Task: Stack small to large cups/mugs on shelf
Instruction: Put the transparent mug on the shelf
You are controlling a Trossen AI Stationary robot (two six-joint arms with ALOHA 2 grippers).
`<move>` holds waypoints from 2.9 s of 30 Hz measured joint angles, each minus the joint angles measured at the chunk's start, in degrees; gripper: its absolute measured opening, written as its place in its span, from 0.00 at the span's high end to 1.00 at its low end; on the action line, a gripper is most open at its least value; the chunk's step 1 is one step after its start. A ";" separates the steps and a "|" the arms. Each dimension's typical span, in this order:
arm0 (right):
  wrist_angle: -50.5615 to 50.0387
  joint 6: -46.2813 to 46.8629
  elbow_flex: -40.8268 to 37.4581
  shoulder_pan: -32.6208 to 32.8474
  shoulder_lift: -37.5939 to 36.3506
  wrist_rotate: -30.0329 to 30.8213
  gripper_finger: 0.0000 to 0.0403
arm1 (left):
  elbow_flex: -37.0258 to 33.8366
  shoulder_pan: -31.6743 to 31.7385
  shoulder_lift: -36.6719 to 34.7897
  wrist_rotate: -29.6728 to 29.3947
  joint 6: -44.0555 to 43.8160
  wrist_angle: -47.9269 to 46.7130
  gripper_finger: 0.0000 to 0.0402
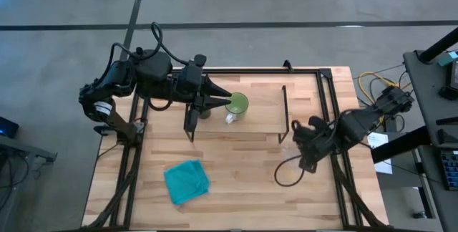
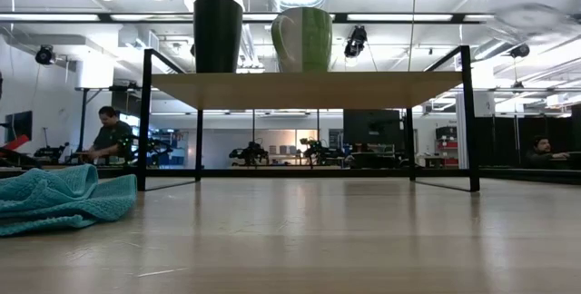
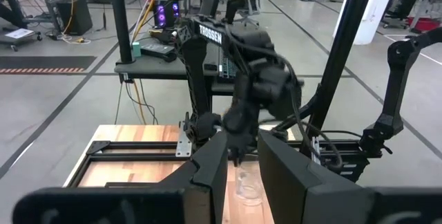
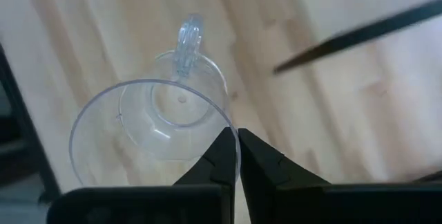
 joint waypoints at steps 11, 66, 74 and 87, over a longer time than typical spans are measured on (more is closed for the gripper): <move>-1.63 -7.86 8.76 -8.26 -0.01 12.46 0.98 | 0.00 0.00 0.00 -0.28 0.00 -0.01 0.83; 3.87 -35.19 8.65 -38.30 8.80 -1.22 0.98 | -0.02 0.11 1.70 -1.62 2.91 0.02 0.83; 4.36 -37.11 8.65 -38.77 8.85 -1.20 0.98 | -0.02 0.39 1.68 -3.90 3.04 0.02 0.83; 6.54 -37.80 8.63 -38.75 8.94 -1.07 0.92 | -0.02 0.83 1.68 -3.91 3.02 0.00 0.83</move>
